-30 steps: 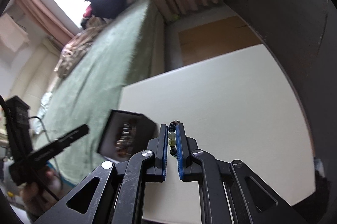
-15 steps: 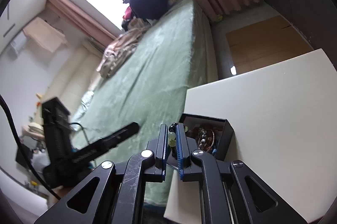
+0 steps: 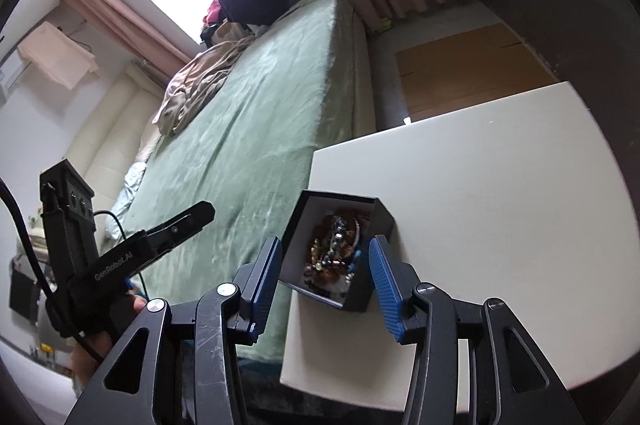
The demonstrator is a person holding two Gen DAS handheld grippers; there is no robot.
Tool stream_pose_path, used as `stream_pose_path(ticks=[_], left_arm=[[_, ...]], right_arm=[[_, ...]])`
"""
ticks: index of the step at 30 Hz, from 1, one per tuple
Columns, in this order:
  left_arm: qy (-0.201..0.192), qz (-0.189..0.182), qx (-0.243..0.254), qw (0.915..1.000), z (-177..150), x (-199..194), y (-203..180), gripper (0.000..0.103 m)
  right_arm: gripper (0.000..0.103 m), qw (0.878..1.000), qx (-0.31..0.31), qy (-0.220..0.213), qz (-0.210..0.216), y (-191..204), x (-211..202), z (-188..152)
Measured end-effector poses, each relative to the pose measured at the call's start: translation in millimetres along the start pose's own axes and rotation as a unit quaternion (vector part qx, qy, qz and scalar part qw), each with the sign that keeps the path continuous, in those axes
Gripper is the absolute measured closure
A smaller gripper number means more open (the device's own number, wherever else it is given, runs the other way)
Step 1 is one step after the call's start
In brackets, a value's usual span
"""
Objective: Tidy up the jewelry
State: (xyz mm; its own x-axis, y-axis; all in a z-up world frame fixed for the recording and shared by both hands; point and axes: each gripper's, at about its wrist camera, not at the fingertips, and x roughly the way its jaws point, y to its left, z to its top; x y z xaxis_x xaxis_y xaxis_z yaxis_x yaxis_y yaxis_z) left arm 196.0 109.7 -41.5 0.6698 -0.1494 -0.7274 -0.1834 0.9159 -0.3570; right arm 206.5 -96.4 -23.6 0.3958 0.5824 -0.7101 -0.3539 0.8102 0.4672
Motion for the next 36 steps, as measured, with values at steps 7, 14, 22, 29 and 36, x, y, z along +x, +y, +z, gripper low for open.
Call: stream_pose_path(ticks=[7,14,22,29,36], left_arm=[[-0.012,-0.002,0.001,0.9999,-15.5,-20.3,-23.8,0.04],[-0.025,-0.001,0.024,0.9994,-36.1,-47.3,-50.5,0.027],[-0.047,-0.002,0.035,0.9983,-60.2,-84.7,-73.1,0.019],[-0.065,-0.015,0.062,0.9958,-80.2,-118.3,-94.2,0.005],[-0.066,-0.018,0.071,0.9951,-101.8,-139.5,-100.8,0.001]], right_arm=[[0.048,1.0,0.009,-0.029,-0.008,-8.7,-43.5,-2.8],[0.047,0.999,-0.003,-0.04,-0.031,-12.3,-77.5,-11.6],[0.033,0.996,-0.022,-0.054,-0.075,-8.1,-111.5,-29.1],[0.006,0.993,-0.035,-0.084,-0.079,-3.8,-148.2,-51.2],[0.0,0.991,-0.027,-0.097,-0.088,-13.8,-169.9,-76.2]])
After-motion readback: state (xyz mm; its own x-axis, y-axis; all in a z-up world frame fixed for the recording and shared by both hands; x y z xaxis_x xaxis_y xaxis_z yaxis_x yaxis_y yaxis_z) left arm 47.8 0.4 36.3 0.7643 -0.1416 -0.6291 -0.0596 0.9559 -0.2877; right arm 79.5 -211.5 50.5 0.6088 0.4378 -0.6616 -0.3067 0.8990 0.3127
